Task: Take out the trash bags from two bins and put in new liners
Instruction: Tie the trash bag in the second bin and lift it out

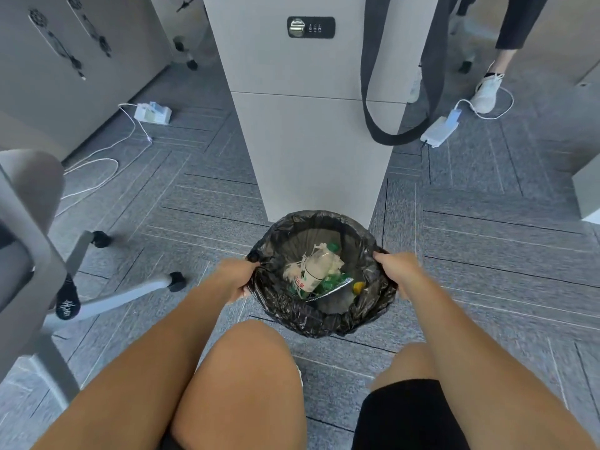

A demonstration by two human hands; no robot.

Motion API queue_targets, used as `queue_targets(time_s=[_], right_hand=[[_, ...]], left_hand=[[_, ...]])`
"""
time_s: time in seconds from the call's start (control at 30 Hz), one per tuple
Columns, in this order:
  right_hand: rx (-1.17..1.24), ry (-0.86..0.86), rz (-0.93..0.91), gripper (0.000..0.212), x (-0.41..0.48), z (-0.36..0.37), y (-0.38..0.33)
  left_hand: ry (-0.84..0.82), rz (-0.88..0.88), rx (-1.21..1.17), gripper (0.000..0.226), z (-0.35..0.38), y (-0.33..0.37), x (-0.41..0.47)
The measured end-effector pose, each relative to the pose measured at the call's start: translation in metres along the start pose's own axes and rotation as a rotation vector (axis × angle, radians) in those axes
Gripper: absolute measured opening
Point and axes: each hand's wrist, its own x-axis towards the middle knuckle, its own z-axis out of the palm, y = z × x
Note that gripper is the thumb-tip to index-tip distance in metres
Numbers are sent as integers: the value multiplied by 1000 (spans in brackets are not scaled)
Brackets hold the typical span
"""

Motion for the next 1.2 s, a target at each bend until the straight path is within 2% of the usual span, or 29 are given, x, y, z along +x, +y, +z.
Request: queue_targets(time_s=[0.07, 0.17, 0.23, 0.3, 0.37, 0.43, 0.47, 0.53, 0.6, 0.67, 0.73, 0.83, 0.97, 1.03, 1.1, 1.2], right_hand=[[-28, 65, -96, 27, -1, -1, -3], [-24, 28, -231, 2, -17, -2, -10], [5, -17, -298, 7, -21, 1, -11], [78, -65, -310, 29, -24, 7, -10], [333, -119, -233, 40, -26, 13, -9], [674, -142, -87, 38, -26, 17, -11], [742, -144, -30, 34, -26, 17, -13], [665, -184, 43, 22, -28, 18, -18], [450, -245, 69, 21, -23, 17, -20], [257, -208, 62, 20, -17, 14, -22], [134, -114, 2, 30, -10, 11, -25], [45, -41, -137, 50, 0, 14, -32], [-257, -10, -289, 31, 10, 18, -45], [-297, 58, -339, 18, 18, 19, -53], [-258, 99, -374, 16, 25, 21, -60], [-83, 32, -425, 16, 27, 29, -65]], left_hand=[[81, 85, 60, 19, 0, -2, 8], [90, 178, -13, 18, 2, -3, 11], [60, 219, -86, 21, 3, -4, 9], [50, 231, -162, 22, 6, -1, 3], [71, 243, -230, 20, 10, 4, -4], [91, 238, -297, 20, 10, 8, -9], [92, 233, -317, 19, 9, 9, -10], [98, 230, -325, 17, 4, 12, -9], [106, 235, -292, 12, 2, 15, -5], [113, 251, -201, 5, 0, 21, 1], [133, 311, -16, 16, 0, 28, 14], [142, 402, 287, 20, 8, 44, 28], [56, 466, 570, 35, 28, 72, 44], [62, 546, 635, 34, 38, 82, 52], [82, 633, 577, 26, 49, 84, 62], [115, 749, 448, 27, 60, 76, 68]])
